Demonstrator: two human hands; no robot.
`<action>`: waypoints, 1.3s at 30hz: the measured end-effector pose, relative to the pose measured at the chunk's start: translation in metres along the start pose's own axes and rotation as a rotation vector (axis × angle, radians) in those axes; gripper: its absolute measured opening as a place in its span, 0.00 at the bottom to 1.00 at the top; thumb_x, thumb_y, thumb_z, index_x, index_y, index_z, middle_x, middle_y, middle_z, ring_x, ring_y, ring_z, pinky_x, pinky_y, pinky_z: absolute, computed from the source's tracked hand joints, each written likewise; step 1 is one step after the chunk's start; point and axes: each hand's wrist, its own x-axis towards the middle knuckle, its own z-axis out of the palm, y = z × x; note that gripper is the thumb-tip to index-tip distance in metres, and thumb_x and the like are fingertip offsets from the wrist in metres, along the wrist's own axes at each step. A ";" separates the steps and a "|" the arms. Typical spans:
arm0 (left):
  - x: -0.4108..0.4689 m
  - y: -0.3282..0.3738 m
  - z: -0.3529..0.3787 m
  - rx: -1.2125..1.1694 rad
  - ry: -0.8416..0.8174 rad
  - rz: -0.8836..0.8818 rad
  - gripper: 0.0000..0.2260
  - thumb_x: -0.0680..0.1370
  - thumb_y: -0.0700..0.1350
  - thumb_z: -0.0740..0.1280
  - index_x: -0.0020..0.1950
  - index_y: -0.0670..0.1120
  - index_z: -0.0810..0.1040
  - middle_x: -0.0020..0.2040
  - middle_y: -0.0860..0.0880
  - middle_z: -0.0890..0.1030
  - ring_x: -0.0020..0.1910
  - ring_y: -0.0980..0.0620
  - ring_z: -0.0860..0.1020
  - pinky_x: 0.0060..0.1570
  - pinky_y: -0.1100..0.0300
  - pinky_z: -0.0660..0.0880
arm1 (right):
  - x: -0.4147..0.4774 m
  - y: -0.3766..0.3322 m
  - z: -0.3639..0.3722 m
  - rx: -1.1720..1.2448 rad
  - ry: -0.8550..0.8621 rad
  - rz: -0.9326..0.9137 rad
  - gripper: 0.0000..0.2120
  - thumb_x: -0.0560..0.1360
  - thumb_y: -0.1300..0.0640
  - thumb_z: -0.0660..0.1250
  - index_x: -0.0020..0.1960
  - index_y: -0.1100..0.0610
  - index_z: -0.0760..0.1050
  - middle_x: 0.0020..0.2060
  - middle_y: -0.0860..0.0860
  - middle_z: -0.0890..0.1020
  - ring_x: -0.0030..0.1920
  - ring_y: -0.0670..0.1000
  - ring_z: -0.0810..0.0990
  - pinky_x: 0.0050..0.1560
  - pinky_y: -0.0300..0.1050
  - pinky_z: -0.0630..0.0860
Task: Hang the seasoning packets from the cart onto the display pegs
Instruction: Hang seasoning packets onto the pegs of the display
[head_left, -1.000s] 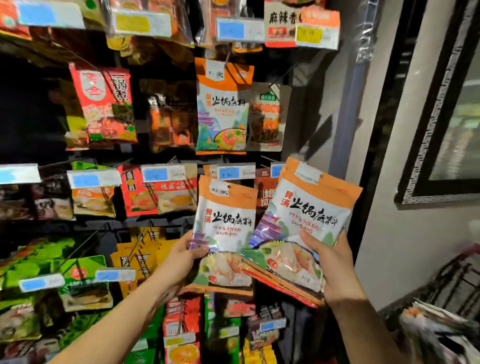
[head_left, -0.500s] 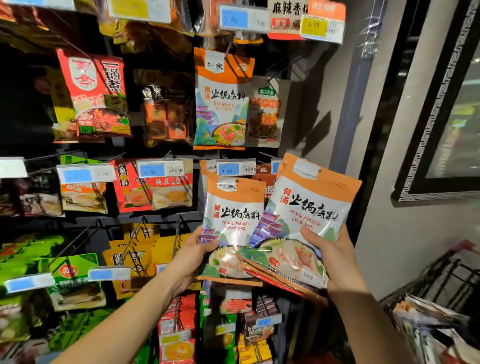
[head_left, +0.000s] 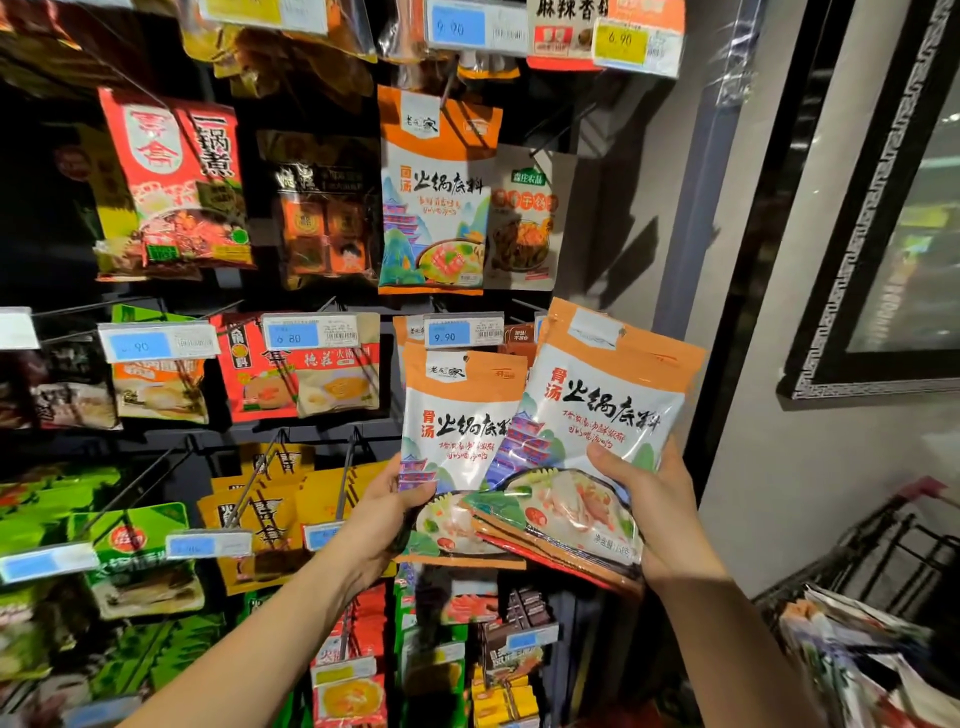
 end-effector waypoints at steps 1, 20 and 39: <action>0.000 0.000 0.000 -0.007 0.003 0.004 0.18 0.80 0.33 0.67 0.64 0.52 0.78 0.54 0.53 0.87 0.49 0.57 0.85 0.39 0.67 0.79 | 0.001 0.000 0.000 0.003 0.000 0.004 0.26 0.75 0.65 0.75 0.68 0.48 0.73 0.59 0.51 0.86 0.58 0.57 0.86 0.59 0.67 0.80; 0.004 0.000 0.008 -0.098 0.058 -0.005 0.19 0.80 0.33 0.66 0.68 0.49 0.77 0.52 0.51 0.87 0.45 0.54 0.86 0.34 0.63 0.80 | 0.002 -0.003 0.000 0.005 0.005 0.011 0.25 0.74 0.66 0.75 0.66 0.48 0.74 0.57 0.51 0.86 0.57 0.58 0.86 0.58 0.67 0.81; 0.057 0.009 -0.001 -0.036 0.172 -0.070 0.13 0.80 0.32 0.67 0.62 0.45 0.79 0.55 0.45 0.86 0.52 0.46 0.83 0.44 0.56 0.78 | 0.004 0.004 0.001 -0.023 -0.010 0.015 0.26 0.74 0.65 0.76 0.66 0.48 0.74 0.58 0.51 0.86 0.57 0.58 0.86 0.57 0.66 0.81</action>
